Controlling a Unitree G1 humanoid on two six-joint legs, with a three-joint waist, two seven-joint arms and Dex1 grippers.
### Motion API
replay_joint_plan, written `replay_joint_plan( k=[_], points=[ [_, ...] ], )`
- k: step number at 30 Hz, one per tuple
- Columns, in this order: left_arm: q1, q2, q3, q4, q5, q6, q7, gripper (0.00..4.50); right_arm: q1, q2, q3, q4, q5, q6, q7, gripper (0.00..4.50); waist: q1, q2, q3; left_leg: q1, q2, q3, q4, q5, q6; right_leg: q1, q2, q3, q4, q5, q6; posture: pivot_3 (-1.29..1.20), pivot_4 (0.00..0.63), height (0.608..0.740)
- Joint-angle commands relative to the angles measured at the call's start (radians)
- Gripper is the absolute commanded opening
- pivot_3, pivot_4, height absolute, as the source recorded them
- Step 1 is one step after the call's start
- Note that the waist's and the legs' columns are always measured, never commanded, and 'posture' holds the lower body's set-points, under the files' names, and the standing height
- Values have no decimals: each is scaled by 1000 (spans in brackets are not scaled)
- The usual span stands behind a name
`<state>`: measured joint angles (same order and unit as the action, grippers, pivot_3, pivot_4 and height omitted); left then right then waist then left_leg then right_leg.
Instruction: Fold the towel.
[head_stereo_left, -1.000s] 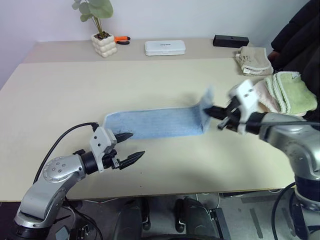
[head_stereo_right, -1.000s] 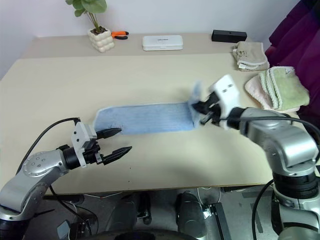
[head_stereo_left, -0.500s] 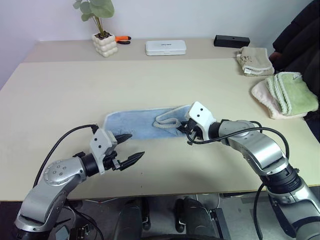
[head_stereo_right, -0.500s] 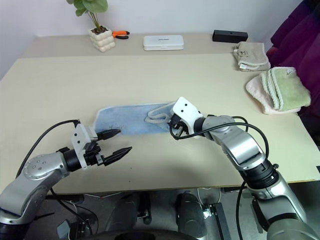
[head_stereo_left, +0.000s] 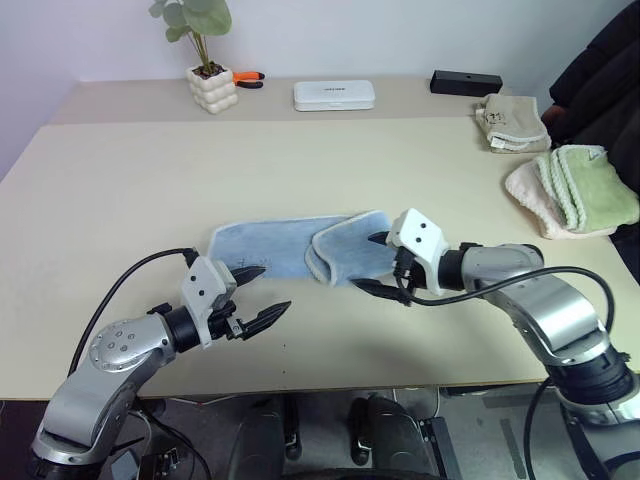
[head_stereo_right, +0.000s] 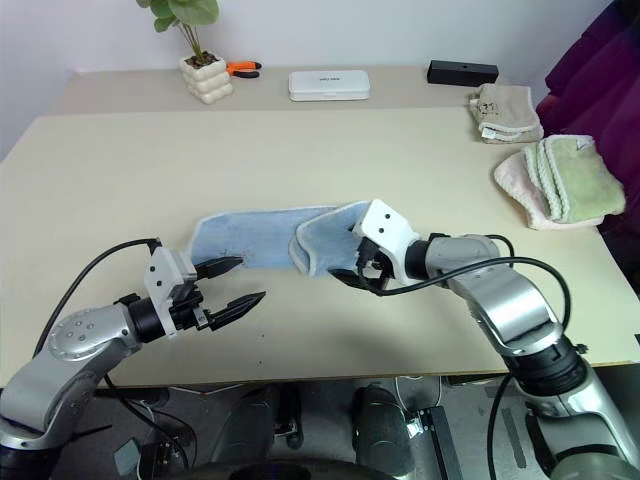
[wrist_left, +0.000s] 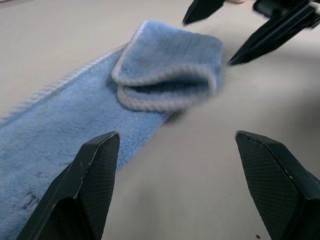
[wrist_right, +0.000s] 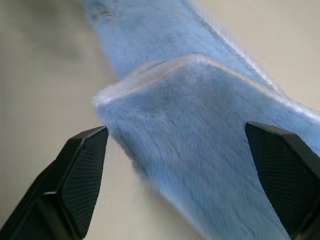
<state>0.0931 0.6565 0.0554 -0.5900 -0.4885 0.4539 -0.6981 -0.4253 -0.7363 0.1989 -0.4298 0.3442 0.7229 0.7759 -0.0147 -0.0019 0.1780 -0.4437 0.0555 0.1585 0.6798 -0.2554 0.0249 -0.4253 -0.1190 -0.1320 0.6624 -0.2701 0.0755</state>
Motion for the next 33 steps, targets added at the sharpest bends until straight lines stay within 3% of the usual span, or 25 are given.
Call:
replay_joint_plan(
  k=[1,8,15,18,25,27,30,33],
  points=[
    [2,9,32,0,3,-10,-4,3783,14,-7,-14,-26,-43,-93,5,4427,0,0,0,0,0,0,0,0,0,0,0,0,0,0,0,0,150,740],
    [29,33,133,44,-16,-4,-10,3783,88,-2,71,-29,-201,-304,4,4427,2,0,0,0,0,0,0,0,0,0,0,0,0,0,0,0,150,740],
    [39,51,172,77,-8,-14,-37,3783,62,85,204,65,-376,-436,-30,4427,0,0,0,0,0,0,0,0,-1,0,0,0,0,0,0,0,150,740],
    [39,45,168,74,-5,-15,-35,3783,46,124,217,133,-428,-470,-56,3646,2,0,0,0,0,0,0,0,-1,0,0,0,0,0,0,0,150,740],
    [50,28,159,61,4,-21,-24,3783,38,144,193,168,-434,-496,-22,86,1,0,0,0,0,0,0,1,-1,0,0,0,0,0,0,0,150,740],
    [51,26,161,60,5,-22,-22,3783,42,150,152,141,-390,-471,-12,34,0,0,0,0,0,0,0,1,-1,0,0,0,0,0,0,0,150,740],
    [54,22,162,59,7,-25,-19,3783,21,200,-7,87,-224,-319,-30,34,1,-1,0,0,0,0,0,1,-1,0,0,0,0,0,0,0,150,740],
    [54,20,157,60,9,-28,-20,3783,-13,215,-106,94,-181,-258,-71,34,1,-1,0,0,0,0,0,1,-1,0,0,0,0,0,0,0,150,740]
  ],
)
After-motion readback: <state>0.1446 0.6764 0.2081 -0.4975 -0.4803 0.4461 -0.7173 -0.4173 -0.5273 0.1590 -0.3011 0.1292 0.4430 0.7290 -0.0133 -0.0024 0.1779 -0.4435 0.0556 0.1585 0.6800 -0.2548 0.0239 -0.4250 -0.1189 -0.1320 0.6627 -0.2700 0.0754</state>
